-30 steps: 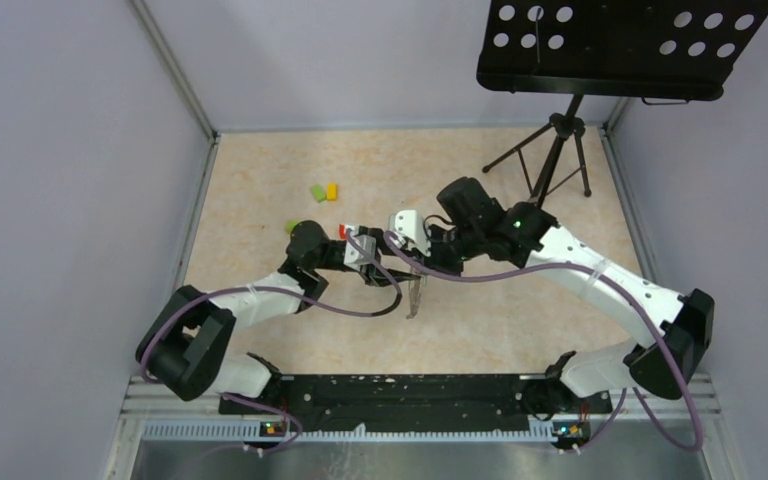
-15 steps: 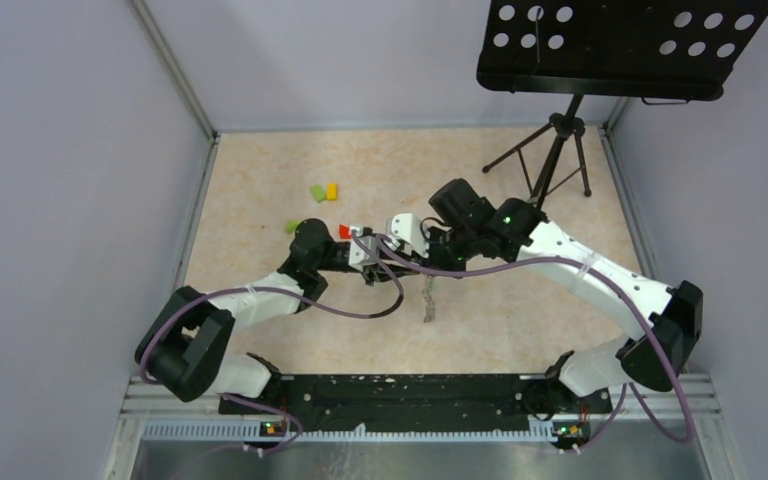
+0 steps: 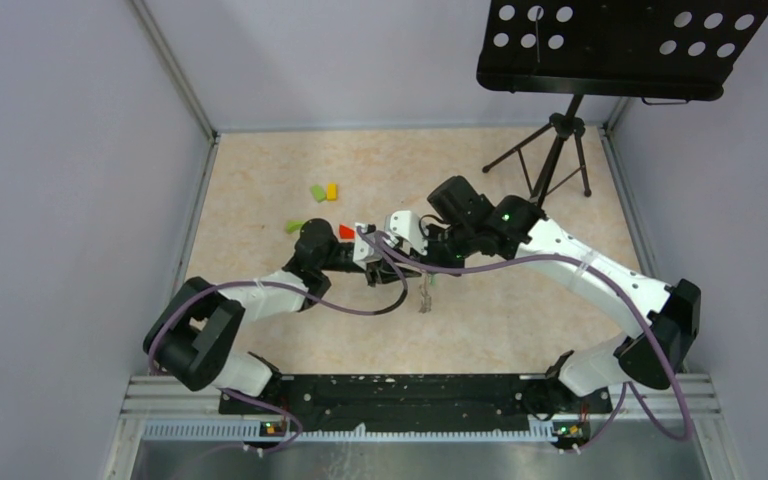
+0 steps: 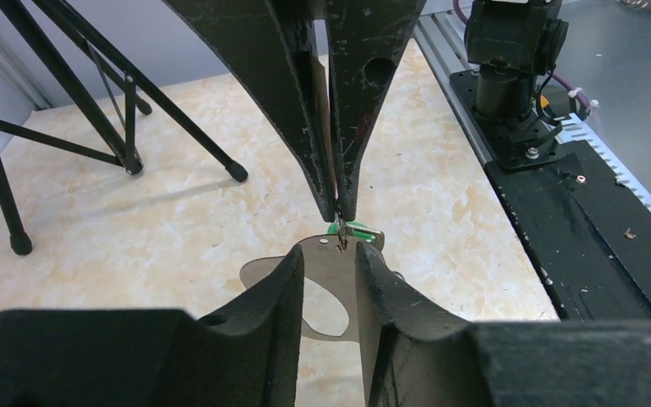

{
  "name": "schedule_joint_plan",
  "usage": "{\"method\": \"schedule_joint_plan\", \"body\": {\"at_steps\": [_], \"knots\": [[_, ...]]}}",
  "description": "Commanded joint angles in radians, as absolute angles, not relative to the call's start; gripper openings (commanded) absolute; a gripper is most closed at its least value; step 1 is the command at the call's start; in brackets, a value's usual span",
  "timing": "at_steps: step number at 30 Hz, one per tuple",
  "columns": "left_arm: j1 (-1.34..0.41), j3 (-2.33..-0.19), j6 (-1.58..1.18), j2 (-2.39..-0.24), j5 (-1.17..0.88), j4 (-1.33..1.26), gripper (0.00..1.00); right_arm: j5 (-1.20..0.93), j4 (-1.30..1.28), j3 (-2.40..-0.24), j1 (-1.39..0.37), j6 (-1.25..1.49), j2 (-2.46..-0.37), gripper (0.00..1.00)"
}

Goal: Put the keys on the keyring
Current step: Adjust the key on the keyring.

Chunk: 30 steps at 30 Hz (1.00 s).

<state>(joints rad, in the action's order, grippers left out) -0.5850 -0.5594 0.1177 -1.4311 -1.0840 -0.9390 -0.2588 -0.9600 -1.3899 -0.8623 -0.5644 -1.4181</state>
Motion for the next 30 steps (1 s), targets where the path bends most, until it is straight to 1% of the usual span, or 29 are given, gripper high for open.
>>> {"method": "schedule_joint_plan", "body": {"at_steps": [1,3,10,18,22,24,30], "knots": [[-0.586,-0.582,0.063,-1.449,-1.099,-1.038,0.32,-0.271,-0.934,-1.428,-0.879,-0.547,-1.417,0.00],[-0.586,-0.583,0.052,-1.452,-1.102,-1.048,0.30,-0.272,-0.930,-1.423,-0.878,-0.546,-1.419,0.00],[-0.586,-0.572,0.009,-1.467,-1.124,-1.114,0.19,-0.280,-0.901,-1.407,-0.878,-0.537,-1.416,0.00],[-0.586,-0.559,0.005,-1.479,-1.142,-1.139,0.17,-0.281,-0.880,-1.400,-0.878,-0.529,-1.411,0.00],[-0.586,-0.560,-0.030,-1.480,-1.143,-1.156,0.08,-0.280,-0.879,-1.391,-0.878,-0.529,-1.410,0.00],[-0.586,-0.559,-0.036,-1.479,-1.143,-1.161,0.00,-0.276,-0.880,-1.387,-0.878,-0.529,-1.410,0.00],[-0.583,-0.548,-0.074,-1.469,-1.123,-1.180,0.00,-0.256,-0.857,-1.368,-0.876,-0.521,-1.380,0.00]]}}
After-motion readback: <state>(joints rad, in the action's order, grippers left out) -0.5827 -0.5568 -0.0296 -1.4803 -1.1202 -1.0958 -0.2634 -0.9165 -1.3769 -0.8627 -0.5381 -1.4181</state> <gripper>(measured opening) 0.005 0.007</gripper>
